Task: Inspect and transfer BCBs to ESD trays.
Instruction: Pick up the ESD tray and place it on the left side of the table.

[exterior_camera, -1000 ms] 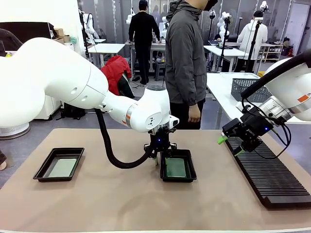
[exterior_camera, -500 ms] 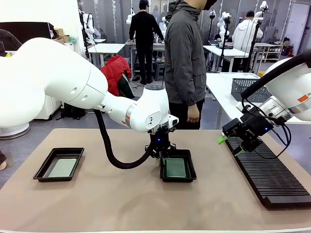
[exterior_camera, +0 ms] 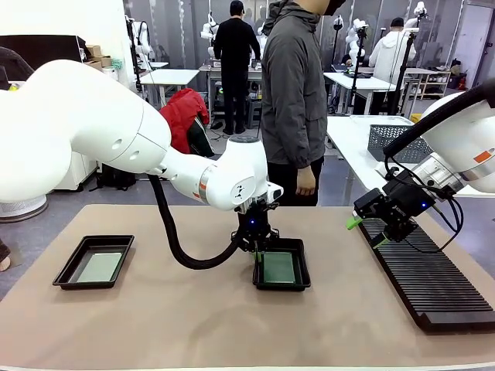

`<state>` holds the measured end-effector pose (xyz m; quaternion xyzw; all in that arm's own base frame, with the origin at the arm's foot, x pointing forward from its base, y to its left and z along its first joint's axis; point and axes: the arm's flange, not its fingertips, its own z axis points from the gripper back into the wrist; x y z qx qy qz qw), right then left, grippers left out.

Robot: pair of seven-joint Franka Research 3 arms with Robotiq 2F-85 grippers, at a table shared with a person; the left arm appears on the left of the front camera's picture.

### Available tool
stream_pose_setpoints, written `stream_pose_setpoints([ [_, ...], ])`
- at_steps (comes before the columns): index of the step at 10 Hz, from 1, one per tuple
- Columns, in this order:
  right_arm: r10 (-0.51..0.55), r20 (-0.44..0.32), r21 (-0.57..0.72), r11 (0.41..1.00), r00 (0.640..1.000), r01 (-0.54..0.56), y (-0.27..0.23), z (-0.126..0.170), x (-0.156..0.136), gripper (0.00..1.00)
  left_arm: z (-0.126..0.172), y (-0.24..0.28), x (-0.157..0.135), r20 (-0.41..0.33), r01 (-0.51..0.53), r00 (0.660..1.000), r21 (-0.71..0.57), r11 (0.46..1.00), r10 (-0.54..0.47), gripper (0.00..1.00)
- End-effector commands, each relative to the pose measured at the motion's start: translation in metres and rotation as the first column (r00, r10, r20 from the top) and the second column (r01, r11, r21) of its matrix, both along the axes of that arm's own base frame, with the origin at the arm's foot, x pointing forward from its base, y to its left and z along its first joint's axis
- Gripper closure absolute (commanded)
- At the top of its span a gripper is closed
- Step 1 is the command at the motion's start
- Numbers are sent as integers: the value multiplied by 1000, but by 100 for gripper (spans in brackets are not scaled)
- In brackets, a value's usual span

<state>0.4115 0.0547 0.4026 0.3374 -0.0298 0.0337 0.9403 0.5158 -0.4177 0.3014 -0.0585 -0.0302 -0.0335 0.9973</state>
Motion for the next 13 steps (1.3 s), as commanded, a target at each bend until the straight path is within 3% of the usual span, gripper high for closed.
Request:
stream_pose_setpoints([
  [1,-17,-3,-1,1000,1000,17,2,1,-1,0,-3,12,-3,-22,-13,1000,-15,1000,13,100],
  [2,-17,-3,-1,1000,1000,17,2,1,-1,0,-2,16,-3,-38,-64,997,-44,997,62,100],
  [3,-17,-3,-1,1000,1000,17,2,1,-1,0,0,1,0,-4,-6,1000,-4,1000,6,100],
  [6,-17,-3,-1,1000,1000,17,2,1,-1,0,1,0,1,-14,-23,1000,-18,1000,23,96],
  [13,-17,-3,-1,1000,1000,17,2,1,-1,0,-6,49,12,4,41,999,-236,971,-41,96],
])
